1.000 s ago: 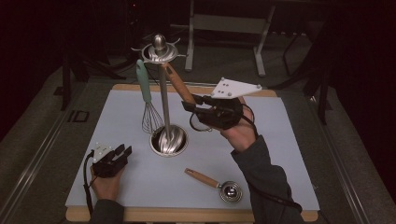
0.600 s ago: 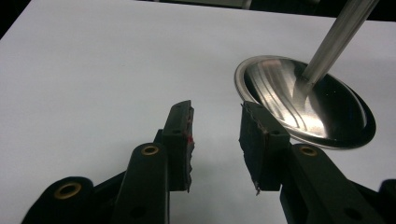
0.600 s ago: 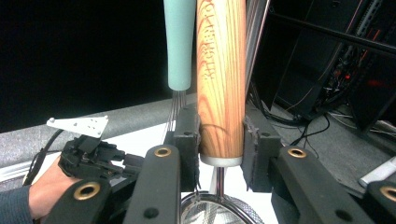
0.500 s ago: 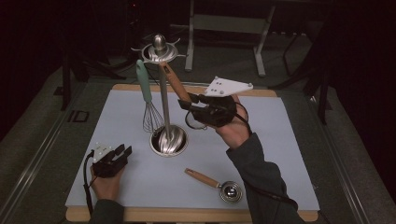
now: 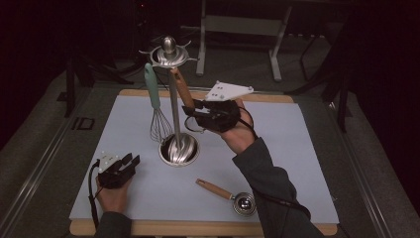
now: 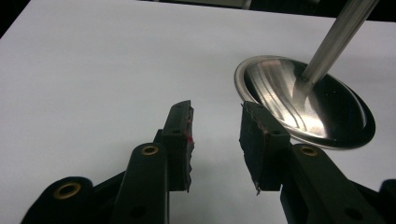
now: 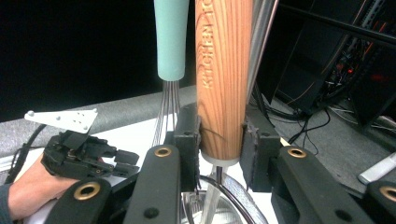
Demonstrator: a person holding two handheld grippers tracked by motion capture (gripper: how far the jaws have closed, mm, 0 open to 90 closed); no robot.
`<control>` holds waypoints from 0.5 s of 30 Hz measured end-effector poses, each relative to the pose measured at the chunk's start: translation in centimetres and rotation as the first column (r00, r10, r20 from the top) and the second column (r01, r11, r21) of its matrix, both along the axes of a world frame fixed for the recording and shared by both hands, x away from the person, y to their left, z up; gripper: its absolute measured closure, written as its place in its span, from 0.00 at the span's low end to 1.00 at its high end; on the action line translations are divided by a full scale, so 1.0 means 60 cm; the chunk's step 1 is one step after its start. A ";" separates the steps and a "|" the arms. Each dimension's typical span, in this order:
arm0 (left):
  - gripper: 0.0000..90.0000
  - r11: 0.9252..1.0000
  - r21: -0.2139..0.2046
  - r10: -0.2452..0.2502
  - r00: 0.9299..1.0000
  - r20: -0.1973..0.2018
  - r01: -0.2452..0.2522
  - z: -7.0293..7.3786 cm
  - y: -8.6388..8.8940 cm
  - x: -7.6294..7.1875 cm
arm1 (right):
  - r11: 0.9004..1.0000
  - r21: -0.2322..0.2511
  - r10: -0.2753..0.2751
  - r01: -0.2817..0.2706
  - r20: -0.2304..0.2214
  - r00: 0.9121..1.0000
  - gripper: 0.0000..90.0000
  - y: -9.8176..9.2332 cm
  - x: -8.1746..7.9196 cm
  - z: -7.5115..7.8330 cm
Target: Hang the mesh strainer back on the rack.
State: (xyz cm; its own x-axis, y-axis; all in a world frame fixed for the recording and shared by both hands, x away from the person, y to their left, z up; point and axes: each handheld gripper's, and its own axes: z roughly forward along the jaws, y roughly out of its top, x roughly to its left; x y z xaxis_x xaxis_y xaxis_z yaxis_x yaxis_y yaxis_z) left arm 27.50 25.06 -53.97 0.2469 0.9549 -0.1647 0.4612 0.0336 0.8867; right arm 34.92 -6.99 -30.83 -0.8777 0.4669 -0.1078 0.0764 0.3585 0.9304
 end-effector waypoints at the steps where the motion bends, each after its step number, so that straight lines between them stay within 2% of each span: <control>1: 0.72 1.000 0.001 0.000 1.000 -0.001 0.000 0.000 0.000 0.000 | 1.000 -0.005 0.000 0.000 0.001 1.000 0.79 0.003 0.001 -0.001; 3: 0.72 1.000 0.001 0.000 1.000 -0.002 0.000 0.000 0.000 0.000 | 1.000 -0.020 -0.001 0.001 0.003 1.000 0.79 0.009 0.003 -0.004; 11: 0.72 1.000 -0.001 0.001 1.000 -0.004 -0.001 0.000 0.000 0.000 | 1.000 -0.025 -0.006 0.006 -0.002 1.000 0.79 0.019 0.008 -0.003; 15: 0.72 1.000 0.000 0.002 1.000 -0.003 -0.002 0.000 0.000 0.000 | 1.000 -0.012 -0.005 0.004 -0.025 1.000 0.79 0.022 0.012 -0.003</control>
